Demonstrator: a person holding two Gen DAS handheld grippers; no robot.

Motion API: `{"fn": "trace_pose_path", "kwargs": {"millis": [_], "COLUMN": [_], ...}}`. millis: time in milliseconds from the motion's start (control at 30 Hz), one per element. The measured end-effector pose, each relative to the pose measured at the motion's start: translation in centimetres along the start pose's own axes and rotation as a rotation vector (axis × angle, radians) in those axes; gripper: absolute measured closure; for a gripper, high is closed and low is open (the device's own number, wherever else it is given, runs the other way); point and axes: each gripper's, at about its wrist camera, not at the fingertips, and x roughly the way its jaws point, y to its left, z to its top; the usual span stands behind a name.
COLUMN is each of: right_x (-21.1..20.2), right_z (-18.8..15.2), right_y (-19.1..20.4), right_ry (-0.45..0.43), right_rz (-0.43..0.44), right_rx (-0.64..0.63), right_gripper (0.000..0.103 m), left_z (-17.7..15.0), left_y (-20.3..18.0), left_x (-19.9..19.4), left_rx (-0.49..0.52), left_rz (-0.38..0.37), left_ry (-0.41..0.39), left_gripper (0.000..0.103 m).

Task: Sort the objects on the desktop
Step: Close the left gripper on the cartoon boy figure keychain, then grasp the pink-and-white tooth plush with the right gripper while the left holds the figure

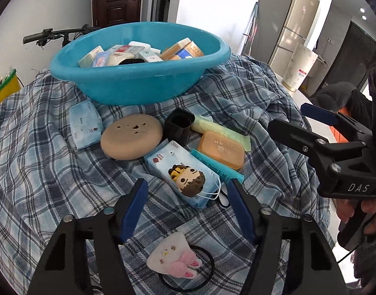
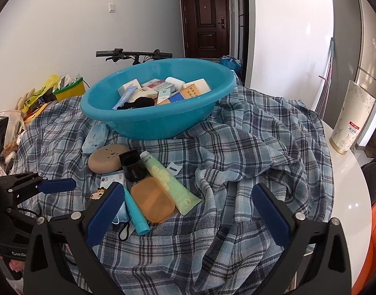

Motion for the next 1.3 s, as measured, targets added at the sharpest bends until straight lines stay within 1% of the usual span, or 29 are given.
{"fn": "trace_pose_path", "kwargs": {"millis": [33,67,133,167,200,233,367,567,733,900,1067,1200,1300], "right_x": [0.1,0.1,0.1,0.1,0.1,0.1,0.2,0.4,0.4,0.6,0.6,1.0,1.6], "right_z": [0.0,-0.1,-0.1,-0.1,-0.2,-0.2,-0.4,-0.6,-0.5,-0.8,-2.4,-4.5,-5.6], "right_y": [-0.1,-0.2,-0.4,-0.5,-0.6,-0.7,-0.8,-0.4,0.7,2.8,6.5,10.0,11.8], "right_ry": [0.003,0.004,0.003,0.002,0.002,0.002,0.008,0.016,0.026,0.062,0.133,0.197,0.21], "right_rz": [-0.001,-0.001,-0.002,-0.004,-0.006,-0.008,-0.01,0.002,0.027,0.11,0.247,0.342,0.344], "right_rx": [0.001,0.003,0.008,0.009,0.01,0.01,0.009,-0.003,-0.038,-0.076,-0.158,-0.239,-0.282], "right_gripper": [0.0,0.0,0.0,0.0,0.0,0.0,0.0,0.0,0.0,0.0,0.001,0.008,0.008], "left_z": [0.0,0.0,0.0,0.0,0.0,0.0,0.1,0.0,-0.2,-0.5,-1.3,-2.0,-2.6], "left_y": [-0.1,-0.2,-0.3,-0.2,-0.2,-0.2,0.2,0.9,2.4,4.5,5.9,6.9,7.3], "left_x": [0.3,0.6,1.1,1.3,1.5,1.6,1.4,-0.4,-2.9,-5.4,-6.8,-7.2,-7.6], "left_rx": [0.003,0.004,0.001,-0.003,-0.007,-0.012,-0.035,-0.06,-0.083,-0.114,-0.136,-0.168,-0.181], "left_rz": [-0.002,-0.004,-0.011,-0.016,-0.02,-0.019,-0.028,-0.033,0.009,0.071,0.117,0.134,0.142], "left_ry": [0.009,0.018,0.035,0.042,0.046,0.046,0.028,-0.015,-0.08,-0.141,-0.166,-0.169,-0.169], "left_gripper": [0.044,0.046,0.059,0.061,0.067,0.076,0.077,0.077,0.077,0.077,0.077,0.077,0.077]}}
